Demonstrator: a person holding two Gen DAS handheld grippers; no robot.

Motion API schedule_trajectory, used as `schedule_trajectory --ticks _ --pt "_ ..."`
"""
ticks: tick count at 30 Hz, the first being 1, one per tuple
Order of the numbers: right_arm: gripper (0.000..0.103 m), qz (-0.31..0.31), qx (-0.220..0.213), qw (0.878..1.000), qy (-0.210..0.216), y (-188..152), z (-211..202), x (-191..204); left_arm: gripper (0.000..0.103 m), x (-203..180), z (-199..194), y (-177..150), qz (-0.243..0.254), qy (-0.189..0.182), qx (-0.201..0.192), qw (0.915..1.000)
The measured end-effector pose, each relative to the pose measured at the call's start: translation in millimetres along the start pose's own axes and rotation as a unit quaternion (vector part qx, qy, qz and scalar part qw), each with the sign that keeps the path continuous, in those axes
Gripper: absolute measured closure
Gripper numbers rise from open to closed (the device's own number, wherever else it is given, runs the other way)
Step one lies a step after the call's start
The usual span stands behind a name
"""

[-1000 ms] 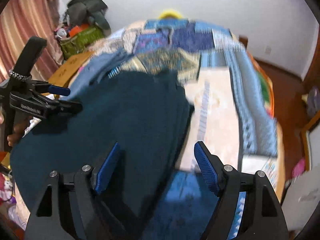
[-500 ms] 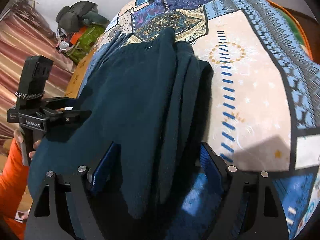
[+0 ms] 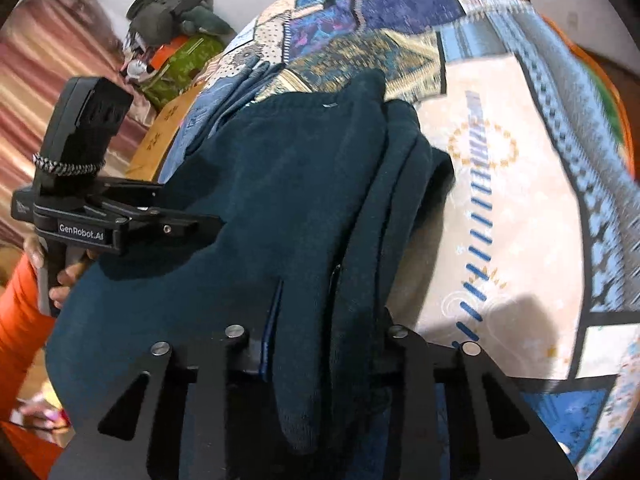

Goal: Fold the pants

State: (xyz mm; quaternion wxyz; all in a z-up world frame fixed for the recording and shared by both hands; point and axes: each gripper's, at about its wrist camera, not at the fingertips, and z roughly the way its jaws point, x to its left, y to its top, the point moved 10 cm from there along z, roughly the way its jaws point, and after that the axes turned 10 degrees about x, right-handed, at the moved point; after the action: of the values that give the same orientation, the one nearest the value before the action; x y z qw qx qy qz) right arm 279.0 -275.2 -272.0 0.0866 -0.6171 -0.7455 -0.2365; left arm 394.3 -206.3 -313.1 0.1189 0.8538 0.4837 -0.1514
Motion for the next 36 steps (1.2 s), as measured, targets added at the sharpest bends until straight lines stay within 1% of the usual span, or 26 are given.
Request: schedule_trajectory --ticks 5,8,10,13,16,20,22,25,29,32,36 --pt "0.077 -0.032 -0.021 0.999 -0.021 7 -20 19 0.077 -14 -42 -12 0.027 0.029 -0.053 0.9978" --pt "0.077 -0.045 -0.045 0.998 -0.027 19 -37 32 0.079 -18 -73 -19 0.028 0.038 -0.087 0.9951" --pt "0.077 -0.058 -0.069 0.995 -0.031 29 -51 46 0.08 -20 -94 -20 0.027 0.044 -0.114 0.9922" --pt "0.077 -0.083 -0.101 0.991 -0.039 46 -69 69 0.081 -20 -131 -27 0.026 0.06 -0.156 0.9856" --pt "0.078 -0.11 -0.128 0.985 -0.043 61 -86 96 0.082 -16 -168 -36 0.02 0.076 -0.198 0.9771" --pt "0.078 -0.145 -0.161 0.975 -0.046 83 -102 132 0.083 -2 -221 -51 0.008 0.1 -0.255 0.9618" --pt "0.078 -0.158 -0.173 0.971 -0.042 94 -106 150 0.083 10 -245 -55 -0.005 0.111 -0.28 0.9535" --pt "0.078 -0.171 -0.186 0.967 -0.033 112 -104 176 0.083 31 -272 -59 -0.027 0.118 -0.307 0.944" --pt "0.078 -0.183 -0.194 0.963 -0.024 135 -91 204 0.083 66 -300 -60 -0.059 0.131 -0.332 0.9324" --pt "0.078 -0.179 -0.192 0.965 -0.015 154 -73 215 0.083 95 -309 -58 -0.08 0.136 -0.336 0.9285" --pt "0.078 -0.174 -0.177 0.969 -0.01 178 -43 224 0.083 136 -305 -46 -0.113 0.127 -0.327 0.9294"
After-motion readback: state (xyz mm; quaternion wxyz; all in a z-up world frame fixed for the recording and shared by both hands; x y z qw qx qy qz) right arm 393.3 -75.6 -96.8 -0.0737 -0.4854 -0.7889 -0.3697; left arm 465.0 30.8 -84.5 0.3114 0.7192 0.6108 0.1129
